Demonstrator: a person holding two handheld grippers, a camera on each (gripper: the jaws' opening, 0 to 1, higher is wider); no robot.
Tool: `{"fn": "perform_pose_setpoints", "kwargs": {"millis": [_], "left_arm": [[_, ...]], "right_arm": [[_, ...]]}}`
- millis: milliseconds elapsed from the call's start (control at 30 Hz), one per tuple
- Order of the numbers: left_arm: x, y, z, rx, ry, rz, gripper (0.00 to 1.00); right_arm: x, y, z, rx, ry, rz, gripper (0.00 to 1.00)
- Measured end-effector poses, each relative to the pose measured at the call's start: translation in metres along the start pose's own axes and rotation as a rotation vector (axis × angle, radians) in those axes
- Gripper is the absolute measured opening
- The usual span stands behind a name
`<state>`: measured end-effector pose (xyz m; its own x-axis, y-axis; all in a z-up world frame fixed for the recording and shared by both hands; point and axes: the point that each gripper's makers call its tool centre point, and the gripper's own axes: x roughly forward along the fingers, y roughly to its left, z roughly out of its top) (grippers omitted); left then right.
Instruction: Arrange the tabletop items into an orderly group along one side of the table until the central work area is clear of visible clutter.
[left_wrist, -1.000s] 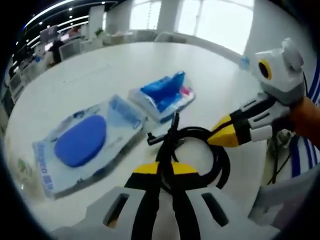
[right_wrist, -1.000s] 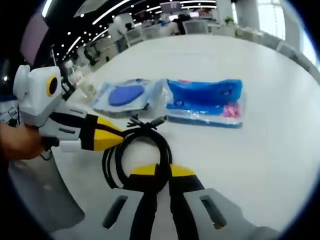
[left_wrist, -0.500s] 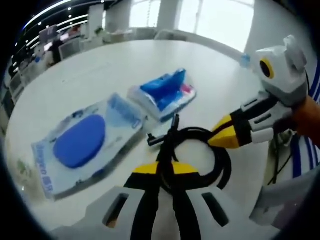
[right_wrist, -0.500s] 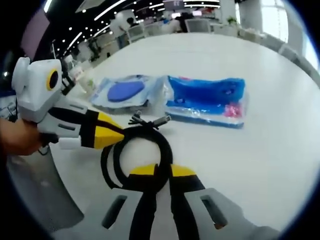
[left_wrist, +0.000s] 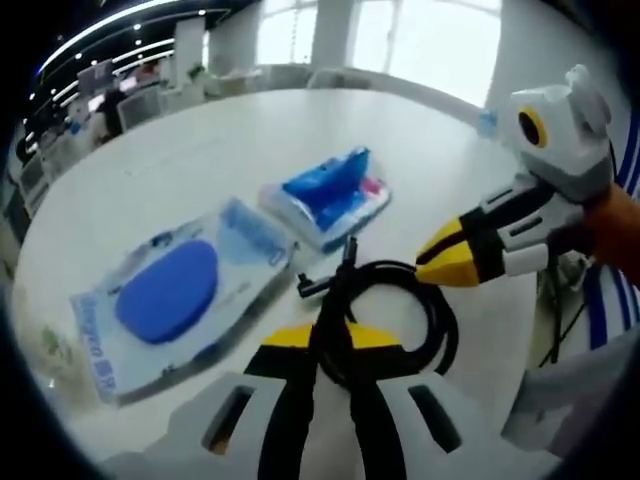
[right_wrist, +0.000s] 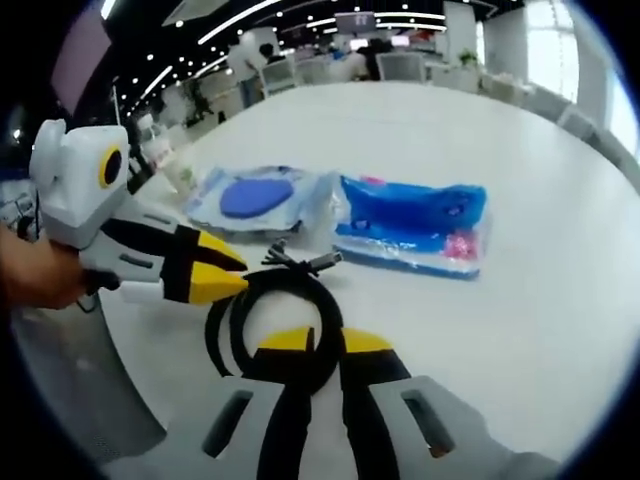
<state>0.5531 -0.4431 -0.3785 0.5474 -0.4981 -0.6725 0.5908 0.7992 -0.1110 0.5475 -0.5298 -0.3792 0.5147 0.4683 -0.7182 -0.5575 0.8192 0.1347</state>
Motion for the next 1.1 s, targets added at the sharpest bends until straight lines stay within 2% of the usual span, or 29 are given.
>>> {"fn": "perform_pose_setpoints", "kwargs": {"millis": [267, 467, 800, 1100], "left_arm": [[-0.013, 0.005, 0.008, -0.017, -0.051, 0.001, 0.12], [-0.024, 0.007, 0.008, -0.018, -0.078, -0.005, 0.14], [-0.056, 0.019, 0.016, -0.040, -0.164, 0.006, 0.20], [-0.077, 0.033, 0.016, -0.068, -0.201, 0.031, 0.26]], "right_arm": [[-0.006, 0.011, 0.013, -0.045, -0.034, -0.001, 0.13], [-0.011, 0.016, 0.022, -0.085, -0.055, -0.016, 0.17], [-0.021, 0.025, 0.034, -0.096, -0.103, -0.042, 0.22], [-0.030, 0.033, 0.037, -0.099, -0.131, -0.063, 0.32]]}}
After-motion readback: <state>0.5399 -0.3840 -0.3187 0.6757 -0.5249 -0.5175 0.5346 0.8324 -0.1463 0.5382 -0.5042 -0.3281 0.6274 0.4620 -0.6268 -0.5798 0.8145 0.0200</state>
